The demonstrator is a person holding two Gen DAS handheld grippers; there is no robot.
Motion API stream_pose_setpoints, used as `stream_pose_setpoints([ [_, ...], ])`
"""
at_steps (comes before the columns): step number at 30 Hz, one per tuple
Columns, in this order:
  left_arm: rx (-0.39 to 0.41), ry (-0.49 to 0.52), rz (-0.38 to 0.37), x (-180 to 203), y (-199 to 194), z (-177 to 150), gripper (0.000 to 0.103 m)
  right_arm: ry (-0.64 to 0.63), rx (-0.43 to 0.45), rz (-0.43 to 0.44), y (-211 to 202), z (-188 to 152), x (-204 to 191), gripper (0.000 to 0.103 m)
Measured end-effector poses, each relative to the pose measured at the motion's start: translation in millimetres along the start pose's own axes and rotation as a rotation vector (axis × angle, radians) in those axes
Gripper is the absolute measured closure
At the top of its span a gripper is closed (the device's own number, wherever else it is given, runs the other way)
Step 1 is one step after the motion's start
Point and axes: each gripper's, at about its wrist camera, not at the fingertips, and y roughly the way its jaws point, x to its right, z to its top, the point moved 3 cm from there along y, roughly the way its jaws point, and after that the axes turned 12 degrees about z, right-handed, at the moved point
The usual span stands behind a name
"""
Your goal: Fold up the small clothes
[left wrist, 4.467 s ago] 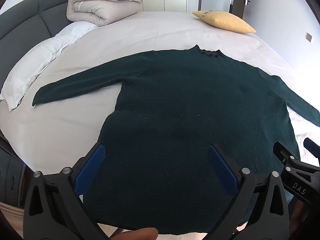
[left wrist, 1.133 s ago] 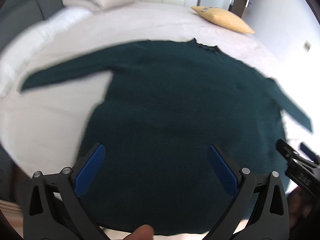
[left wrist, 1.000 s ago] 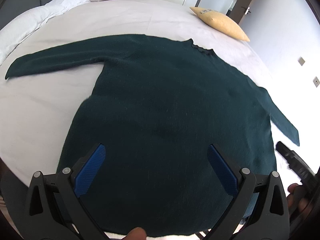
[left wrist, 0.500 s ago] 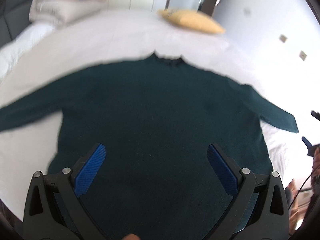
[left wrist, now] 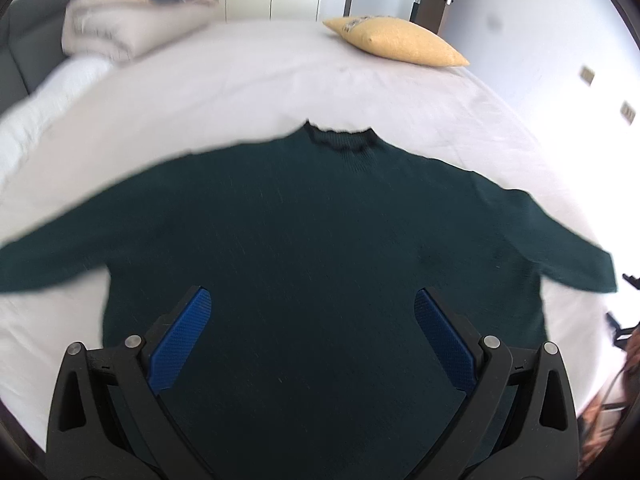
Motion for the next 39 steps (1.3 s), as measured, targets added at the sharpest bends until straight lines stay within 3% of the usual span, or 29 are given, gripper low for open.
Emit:
stream_pose_setpoints([
  [3,0.035,0.033,0.010,12.6,-3.4,6.5,0.000,0.012,0.010,0.033,7.8,11.1,0.3,0.029],
  [7,0.062,0.023,-0.063,22.7,-3.9,11.5,0.000,0.011,0.035,0.089,14.1,24.0,-5.0,0.036],
  [13,0.038,0.008,-0.153,31.1,3.4,10.0,0.000,0.021,0.095,0.122,15.6,43.1,3.4,0.063],
  [20,0.015,0.042,-0.118,31.3,7.3,4.8,0.000,-0.068,0.097,0.083,22.9,45.1,-5.3,0.079],
  [24,0.016,0.038,-0.165,30.8,8.8,6.4,0.000,-0.176,0.094,0.014,32.8,34.4,-27.5,0.087],
  [28,-0.014,-0.004,-0.244,25.5,11.6,9.9,0.000,-0.396,0.047,-0.033,53.2,1.7,-83.3,0.088],
  [31,-0.047,-0.048,-0.308,19.2,15.6,14.1,0.000,-0.589,-0.020,-0.036,78.1,-48.7,-140.5,0.089],
  [35,-0.120,-0.135,-0.416,5.7,27.9,22.0,0.000,-0.807,-0.162,0.009,124.5,-146.2,-203.5,0.090],
  [39,-0.187,-0.183,-0.523,-0.8,43.8,30.4,0.000,-0.912,-0.316,0.055,171.7,-238.7,-224.6,0.090],
])
